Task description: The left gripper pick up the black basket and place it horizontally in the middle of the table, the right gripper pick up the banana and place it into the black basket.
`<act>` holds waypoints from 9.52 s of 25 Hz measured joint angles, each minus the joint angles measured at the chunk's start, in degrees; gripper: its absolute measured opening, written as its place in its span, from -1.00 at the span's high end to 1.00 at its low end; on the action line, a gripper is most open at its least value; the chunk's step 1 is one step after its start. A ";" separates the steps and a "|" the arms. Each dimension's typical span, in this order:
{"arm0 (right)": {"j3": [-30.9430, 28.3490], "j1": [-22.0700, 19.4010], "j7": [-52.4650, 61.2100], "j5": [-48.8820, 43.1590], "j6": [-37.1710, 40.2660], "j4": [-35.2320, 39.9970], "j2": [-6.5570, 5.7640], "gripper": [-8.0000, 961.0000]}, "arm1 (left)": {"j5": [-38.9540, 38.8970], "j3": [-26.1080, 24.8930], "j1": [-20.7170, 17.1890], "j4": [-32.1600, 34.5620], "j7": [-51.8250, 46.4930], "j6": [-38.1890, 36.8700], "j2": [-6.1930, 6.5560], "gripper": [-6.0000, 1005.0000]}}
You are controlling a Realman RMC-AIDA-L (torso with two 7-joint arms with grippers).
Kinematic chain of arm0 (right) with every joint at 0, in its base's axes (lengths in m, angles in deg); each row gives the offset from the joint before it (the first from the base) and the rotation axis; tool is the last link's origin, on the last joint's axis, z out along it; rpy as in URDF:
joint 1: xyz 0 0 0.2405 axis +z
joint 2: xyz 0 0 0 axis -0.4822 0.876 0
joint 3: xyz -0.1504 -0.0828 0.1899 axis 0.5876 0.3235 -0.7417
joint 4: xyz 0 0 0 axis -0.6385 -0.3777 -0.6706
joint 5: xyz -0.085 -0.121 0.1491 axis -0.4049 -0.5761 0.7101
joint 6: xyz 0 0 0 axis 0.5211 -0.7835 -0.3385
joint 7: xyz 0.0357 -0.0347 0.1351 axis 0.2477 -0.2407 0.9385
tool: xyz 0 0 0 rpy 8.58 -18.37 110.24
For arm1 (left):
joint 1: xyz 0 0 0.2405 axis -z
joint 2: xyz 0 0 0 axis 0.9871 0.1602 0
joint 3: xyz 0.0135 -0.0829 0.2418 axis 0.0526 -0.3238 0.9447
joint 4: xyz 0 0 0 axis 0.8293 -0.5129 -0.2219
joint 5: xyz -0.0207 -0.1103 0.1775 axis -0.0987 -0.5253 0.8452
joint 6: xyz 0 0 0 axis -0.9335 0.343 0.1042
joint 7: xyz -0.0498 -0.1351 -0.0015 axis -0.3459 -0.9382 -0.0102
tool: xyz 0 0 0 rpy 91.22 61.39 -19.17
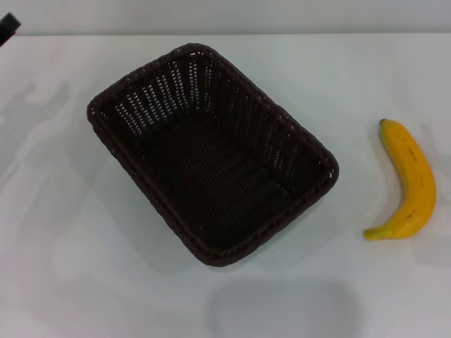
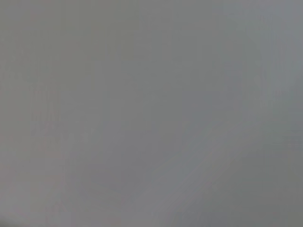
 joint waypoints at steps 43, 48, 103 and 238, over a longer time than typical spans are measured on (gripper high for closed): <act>0.00 2.15 5.28 -0.47 -0.19 -0.54 0.27 -0.82 | 75.19 8.82 29.80 4.43 -32.93 7.81 3.42 -0.55; 0.00 2.14 5.28 -0.50 -0.19 -0.54 0.27 -0.82 | 74.60 8.74 29.79 4.37 -32.00 7.69 2.76 -0.48; -0.53 1.66 5.27 -0.50 -0.31 0.81 -0.18 -0.82 | 10.62 6.65 0.43 3.15 -26.02 13.17 0.61 0.52; 55.67 2.31 137.59 -107.03 13.74 90.52 -0.67 -0.01 | -21.09 -4.33 -6.62 -15.31 24.15 11.39 -5.69 -0.78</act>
